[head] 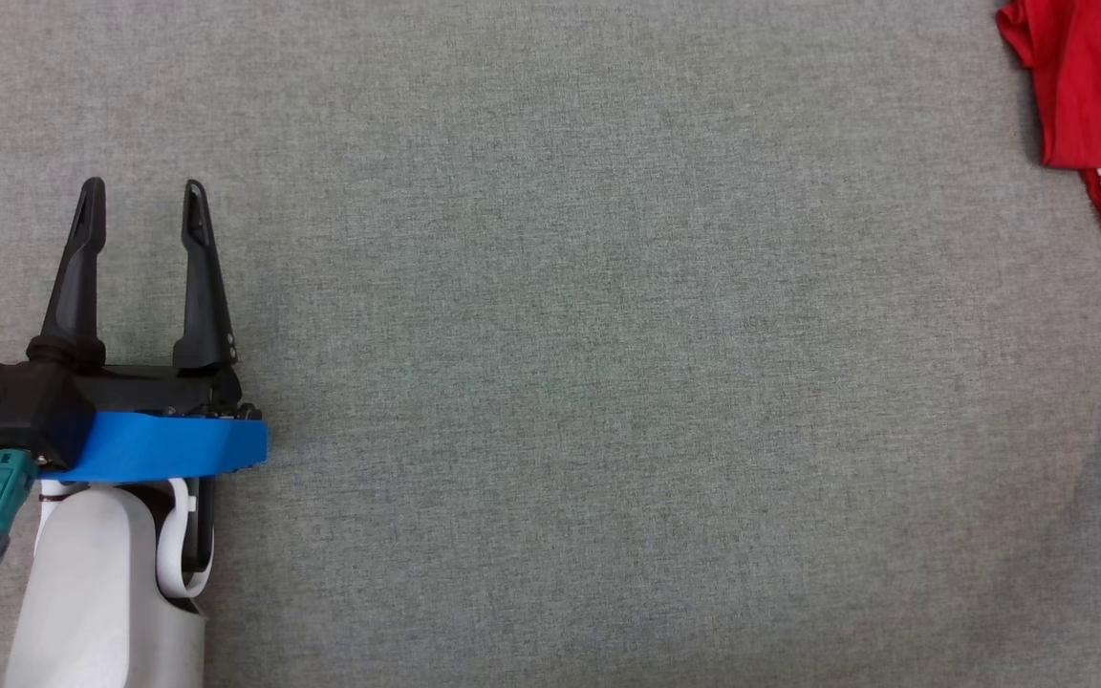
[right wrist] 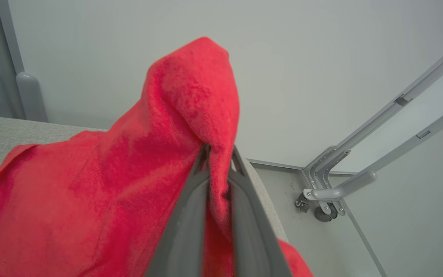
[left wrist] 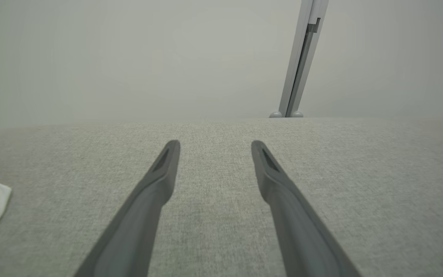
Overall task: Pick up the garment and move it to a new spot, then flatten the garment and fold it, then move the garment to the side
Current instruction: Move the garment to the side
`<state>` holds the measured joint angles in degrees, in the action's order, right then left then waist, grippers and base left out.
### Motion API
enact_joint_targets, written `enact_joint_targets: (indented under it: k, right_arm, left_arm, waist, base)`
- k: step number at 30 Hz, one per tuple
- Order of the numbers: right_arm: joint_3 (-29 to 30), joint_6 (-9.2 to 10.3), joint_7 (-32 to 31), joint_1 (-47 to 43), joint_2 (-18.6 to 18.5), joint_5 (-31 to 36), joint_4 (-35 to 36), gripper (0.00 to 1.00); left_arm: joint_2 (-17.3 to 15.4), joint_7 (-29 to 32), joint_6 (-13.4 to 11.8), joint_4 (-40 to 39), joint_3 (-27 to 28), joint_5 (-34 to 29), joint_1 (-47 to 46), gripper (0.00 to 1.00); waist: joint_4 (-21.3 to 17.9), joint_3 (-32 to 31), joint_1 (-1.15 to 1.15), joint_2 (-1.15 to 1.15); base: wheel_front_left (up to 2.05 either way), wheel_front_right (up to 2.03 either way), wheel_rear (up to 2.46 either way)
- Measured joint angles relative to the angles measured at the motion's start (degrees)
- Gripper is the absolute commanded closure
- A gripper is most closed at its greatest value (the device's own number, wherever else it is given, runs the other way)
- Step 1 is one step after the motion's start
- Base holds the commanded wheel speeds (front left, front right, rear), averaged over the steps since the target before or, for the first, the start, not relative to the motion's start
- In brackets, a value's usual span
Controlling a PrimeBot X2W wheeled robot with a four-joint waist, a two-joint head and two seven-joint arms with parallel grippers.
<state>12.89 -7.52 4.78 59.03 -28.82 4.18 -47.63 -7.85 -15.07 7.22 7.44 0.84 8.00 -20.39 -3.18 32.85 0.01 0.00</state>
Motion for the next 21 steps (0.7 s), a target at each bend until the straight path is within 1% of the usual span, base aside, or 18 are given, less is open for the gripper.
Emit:
enact_joint_targets:
  k: [1, 2, 3, 4, 5, 9, 15, 21]
  right_arm:
    - [0.35, 0.0, -0.15, 0.34, 0.0, 0.54, -0.15, 0.98]
    - [0.69, 0.0, -0.13, 0.55, 0.09, 0.82, -0.31, 0.87]
    - [1.14, 0.0, -0.13, 0.73, 0.12, 1.12, -0.48, 0.7]
    - [1.59, 0.0, -0.23, 0.82, 0.15, 1.66, -0.79, 0.45]
    - [1.99, 0.0, -0.78, 0.87, 0.27, 2.21, -1.18, 0.0]
    - [3.18, 0.01, -0.12, 0.83, 1.67, 4.09, -1.46, 0.0]
    - [4.43, 0.01, 3.98, -1.14, 4.15, 5.26, -1.34, 0.0]
    - [1.87, 0.02, 7.82, -4.47, 8.06, 3.87, -0.4, 0.0]
  left_arm:
    - [0.03, 0.0, 0.0, -0.02, 0.04, 0.0, -0.02, 0.0]
    - [0.04, 0.01, 0.09, -0.07, 0.11, 0.0, -0.03, 0.0]
    - [0.05, 0.01, 0.16, -0.1, 0.14, 0.0, -0.08, 0.0]
    - [0.09, 0.01, 0.16, -0.11, 0.19, 0.0, -0.11, 0.0]
    - [0.12, 0.01, 0.16, -0.11, 0.24, 0.0, -0.16, 0.0]
    - [0.41, 0.01, 0.16, 0.2, 0.35, 0.0, -0.59, 0.0]
    - [0.94, 0.01, 0.18, 1.31, 1.21, 0.08, 0.68, 0.0]
    - [1.54, 0.01, 0.18, 2.33, 2.69, 0.04, 4.39, 0.0]
  waist:
    - [0.02, 0.13, 0.0, 0.0]
    - [0.01, 0.25, 0.0, 0.0]
    - [0.01, 0.37, 0.0, 0.0]
    - [-0.02, 0.47, 0.0, 0.0]
    - [-0.06, 0.54, 0.0, 0.0]
    - [-0.05, 0.1, 0.0, 0.0]
    - [0.51, -3.54, -0.01, 0.0]
    - [1.06, -8.92, -0.02, 0.0]
  base:
    - [0.0, 0.0, 0.0]
    - [0.0, 0.0, 0.0]
    - [0.0, 0.0, 0.0]
    - [0.0, 0.0, 0.0]
    - [0.0, 0.0, 0.0]
    - [0.0, 0.0, 0.0]
    - [0.0, 0.0, 0.0]
    - [0.0, 0.0, 0.0]
